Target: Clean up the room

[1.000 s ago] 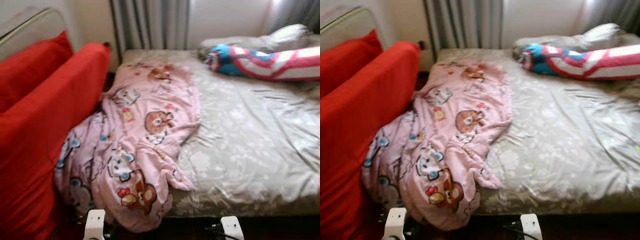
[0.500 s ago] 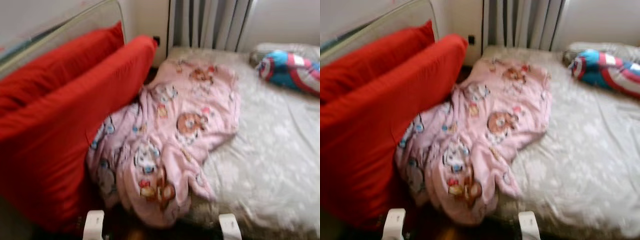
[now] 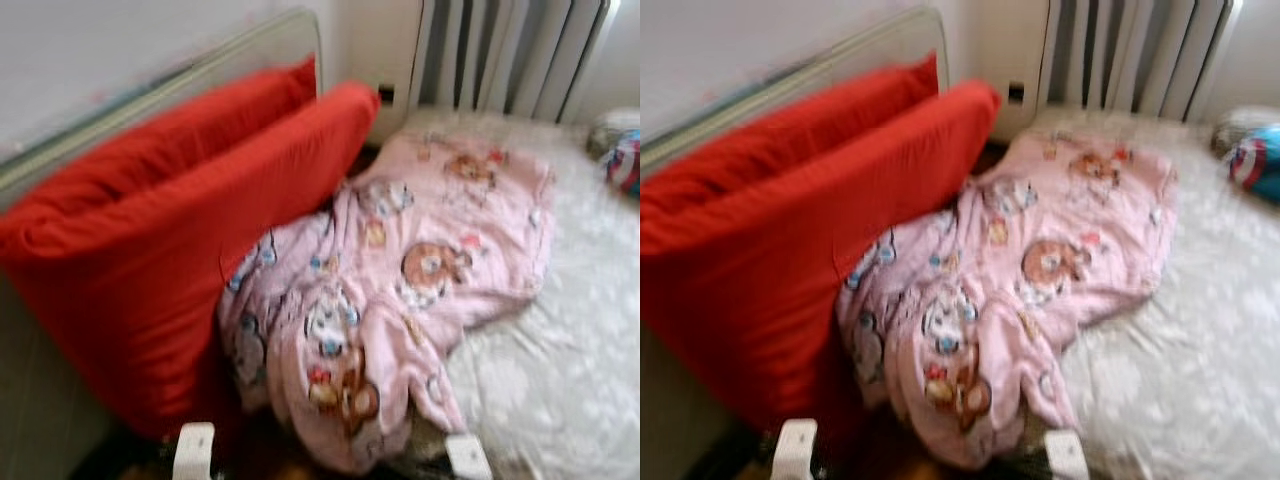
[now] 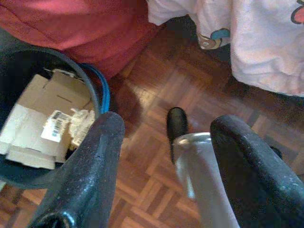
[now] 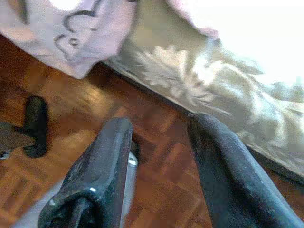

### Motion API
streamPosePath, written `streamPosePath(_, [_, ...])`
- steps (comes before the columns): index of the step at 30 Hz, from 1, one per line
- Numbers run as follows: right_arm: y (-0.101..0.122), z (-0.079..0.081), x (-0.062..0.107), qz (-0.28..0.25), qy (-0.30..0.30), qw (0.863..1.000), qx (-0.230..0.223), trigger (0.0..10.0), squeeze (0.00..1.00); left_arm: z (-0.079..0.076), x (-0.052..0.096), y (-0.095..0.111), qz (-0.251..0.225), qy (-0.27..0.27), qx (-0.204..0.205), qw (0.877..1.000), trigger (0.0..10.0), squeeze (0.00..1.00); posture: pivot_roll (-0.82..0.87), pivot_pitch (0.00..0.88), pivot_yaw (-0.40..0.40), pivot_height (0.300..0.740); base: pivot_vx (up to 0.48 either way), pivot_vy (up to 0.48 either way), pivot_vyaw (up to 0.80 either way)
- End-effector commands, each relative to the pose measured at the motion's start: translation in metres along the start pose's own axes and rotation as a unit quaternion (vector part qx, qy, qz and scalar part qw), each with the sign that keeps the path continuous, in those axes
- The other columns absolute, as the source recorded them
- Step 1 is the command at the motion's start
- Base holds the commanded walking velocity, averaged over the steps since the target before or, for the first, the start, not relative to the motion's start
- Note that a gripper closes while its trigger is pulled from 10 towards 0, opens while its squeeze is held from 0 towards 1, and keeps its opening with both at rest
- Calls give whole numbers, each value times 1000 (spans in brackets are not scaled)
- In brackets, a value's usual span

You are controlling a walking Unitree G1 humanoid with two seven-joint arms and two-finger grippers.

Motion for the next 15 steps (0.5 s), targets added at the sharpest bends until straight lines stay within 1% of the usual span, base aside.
streamPosePath(1, [4, 8, -1, -7, 8, 1000, -2, 10000, 0, 5, 1, -6, 9, 4, 2, 1000, 10000, 0, -99, 20, -7, 740, 0, 0, 0])
streamPosePath(4, [4, 7, -1, -9, 4, 1000, -8, 10000, 0, 4, 1, -6, 9, 4, 2, 1000, 10000, 0, -98, 17, -7, 740, 0, 0, 0])
streamPosePath(6, [6, 0, -1, -14, -17, 999, -46, 10000, 0, 4, 1, -5, 7, 3, 3, 1000, 10000, 0, -98, 12, -7, 740, 0, 0, 0])
streamPosePath(12, [9, -5, 0, -28, -32, 997, -70, 10000, 0, 3, 1, -4, 5, 1, 1, 1000, 10000, 0, -100, 8, -7, 740, 0, 0, 0])
streamPosePath(14, [16, -10, 0, -47, -43, 994, -91, 10000, 0, 2, 1, -3, 4, 0, 1, 1000, 10000, 0, -99, 11, -8, 740, 0, 0, 0])
streamPosePath(15, [19, -11, 0, -53, -44, 993, -92, 10000, 0, 2, 1, -3, 4, 0, 2, 1000, 10000, 0, -99, 12, -9, 740, 0, 0, 0])
Point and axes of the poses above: a point about 5 cm out from each wrist's last joint towards the gripper, its own x axis pointing back from the gripper into the wrist, its own y axis along the axis of the wrist's last joint, z = x × y, the point moved 2 cm from there along -x, pointing out of the wrist towards the gripper, and after that the axes turned 3 degrees about -x, right-handed, at the moved point
